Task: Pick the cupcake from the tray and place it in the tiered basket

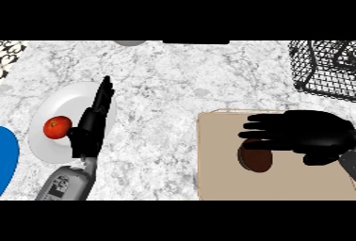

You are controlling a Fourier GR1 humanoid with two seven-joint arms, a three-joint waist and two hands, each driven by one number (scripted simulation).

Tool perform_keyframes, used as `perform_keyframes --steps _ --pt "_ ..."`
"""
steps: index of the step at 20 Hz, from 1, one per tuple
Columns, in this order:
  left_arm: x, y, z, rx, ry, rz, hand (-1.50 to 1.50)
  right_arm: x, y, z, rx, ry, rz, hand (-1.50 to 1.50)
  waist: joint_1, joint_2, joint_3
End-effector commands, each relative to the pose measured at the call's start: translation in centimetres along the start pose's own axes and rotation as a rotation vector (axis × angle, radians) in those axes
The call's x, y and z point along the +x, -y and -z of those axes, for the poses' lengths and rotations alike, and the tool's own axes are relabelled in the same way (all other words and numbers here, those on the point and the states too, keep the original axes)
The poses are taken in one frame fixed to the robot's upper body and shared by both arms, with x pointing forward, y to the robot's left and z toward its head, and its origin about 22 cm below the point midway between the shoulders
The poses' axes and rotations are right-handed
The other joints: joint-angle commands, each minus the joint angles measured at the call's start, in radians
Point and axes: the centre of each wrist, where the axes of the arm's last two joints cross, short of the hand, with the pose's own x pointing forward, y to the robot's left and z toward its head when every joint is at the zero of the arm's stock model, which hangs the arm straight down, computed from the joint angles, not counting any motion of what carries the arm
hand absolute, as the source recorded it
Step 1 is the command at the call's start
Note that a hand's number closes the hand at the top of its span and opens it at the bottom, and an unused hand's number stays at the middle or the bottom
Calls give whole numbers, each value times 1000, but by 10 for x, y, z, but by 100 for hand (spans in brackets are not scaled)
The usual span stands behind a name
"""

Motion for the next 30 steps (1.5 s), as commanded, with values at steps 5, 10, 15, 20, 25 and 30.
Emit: perform_keyframes --steps 5,10,15,20,25,30 --pt "6 9 -3 4 -19 6 0 -16 -25 23 101 95 43 -150 -15 -5 -1" --pt "-6 -9 -7 16 -11 -2 0 -19 -36 33 77 111 55 -150 -18 -6 -1" --pt "-12 -9 -1 18 -7 0 0 -26 -42 27 91 94 63 -150 -20 -5 -1" --pt "8 18 -16 8 -14 -4 0 -12 -52 51 89 118 63 -150 -19 -8 -1" --pt "-4 4 -7 21 -17 13 0 -21 -38 60 89 121 102 -150 -19 -6 -1" --pt "6 -3 -5 9 -13 1 0 -20 -57 43 37 123 159 -150 -22 -8 -1"
